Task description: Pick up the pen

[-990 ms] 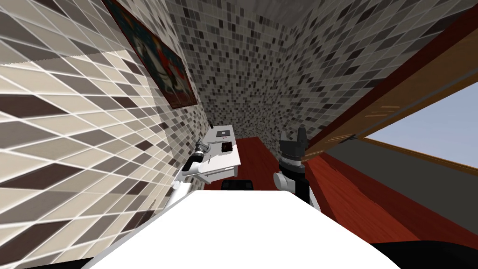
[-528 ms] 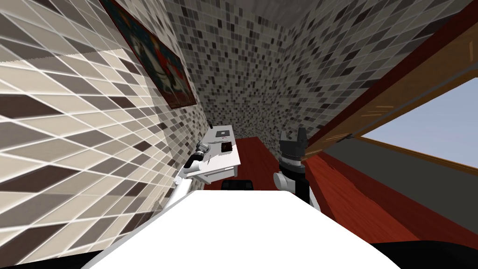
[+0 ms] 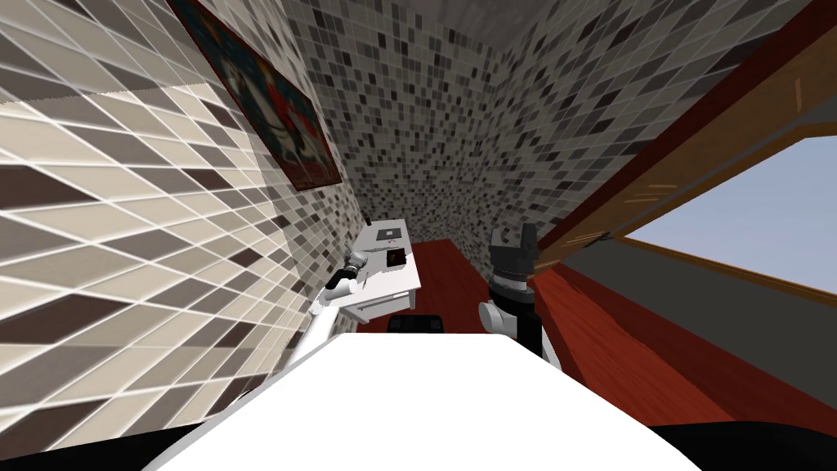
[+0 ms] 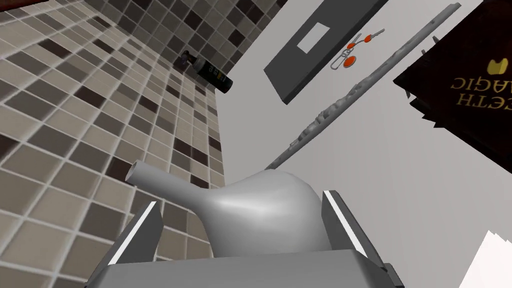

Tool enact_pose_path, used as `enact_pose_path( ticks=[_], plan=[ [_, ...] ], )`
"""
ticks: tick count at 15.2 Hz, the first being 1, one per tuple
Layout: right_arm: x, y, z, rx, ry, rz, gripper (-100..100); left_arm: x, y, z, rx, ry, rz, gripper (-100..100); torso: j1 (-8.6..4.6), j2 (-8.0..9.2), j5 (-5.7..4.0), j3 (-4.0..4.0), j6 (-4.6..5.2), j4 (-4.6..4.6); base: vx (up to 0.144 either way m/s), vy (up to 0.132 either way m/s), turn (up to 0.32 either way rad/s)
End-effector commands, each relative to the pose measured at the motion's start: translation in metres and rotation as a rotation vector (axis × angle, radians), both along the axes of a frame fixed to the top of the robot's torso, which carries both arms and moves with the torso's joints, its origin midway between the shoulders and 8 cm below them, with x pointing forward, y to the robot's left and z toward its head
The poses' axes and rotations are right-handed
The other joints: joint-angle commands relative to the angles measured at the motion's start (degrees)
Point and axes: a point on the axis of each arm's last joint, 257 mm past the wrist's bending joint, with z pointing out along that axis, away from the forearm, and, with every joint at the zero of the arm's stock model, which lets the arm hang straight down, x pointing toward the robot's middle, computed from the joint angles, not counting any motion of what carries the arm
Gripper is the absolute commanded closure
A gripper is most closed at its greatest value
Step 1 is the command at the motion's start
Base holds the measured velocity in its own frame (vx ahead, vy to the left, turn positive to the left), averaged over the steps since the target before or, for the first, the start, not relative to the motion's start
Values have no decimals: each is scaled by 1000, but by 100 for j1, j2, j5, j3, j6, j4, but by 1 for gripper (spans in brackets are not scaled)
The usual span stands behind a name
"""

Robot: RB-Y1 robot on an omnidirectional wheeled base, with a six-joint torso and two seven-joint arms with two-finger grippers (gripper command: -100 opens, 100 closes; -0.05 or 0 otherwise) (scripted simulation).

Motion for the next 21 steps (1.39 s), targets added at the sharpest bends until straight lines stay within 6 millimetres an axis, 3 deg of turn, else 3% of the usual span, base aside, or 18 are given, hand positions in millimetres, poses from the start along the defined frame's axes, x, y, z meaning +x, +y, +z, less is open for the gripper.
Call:
enact_pose_path(
  ticks=[1, 9, 13, 14, 16, 21],
  plan=[
    [0, 0, 0, 0, 0, 0, 0, -1, 6, -21, -57, 49, 24, -100, 0, 0, 0, 0, 0, 0, -7, 10, -41],
    [0, 0, 0, 0, 0, 0, 0, -1, 20, -72, -240, 160, 104, -100, -1, 0, 0, 0, -1, 0, -4, 7, -24],
    [0, 0, 0, 0, 0, 0, 0, -10, 24, -105, -311, 229, 144, -100, -1, 0, 0, 0, -1, 0, -4, 7, -28],
    [0, 0, 0, 0, 0, 0, 0, -5, 25, -105, -362, 234, 163, -100, -1, 0, 0, 0, -2, 0, -6, 9, -37],
    [0, 0, 0, 0, 0, 0, 0, -14, 26, -122, -372, 270, 175, -100, -1, 0, 0, 0, -1, 0, -5, 8, -25],
    [0, 0, 0, 0, 0, 0, 0, -18, 26, -144, -483, 326, 230, -100, -3, 0, 0, 0, -2, 0, -3, 4, -19]
  ],
)
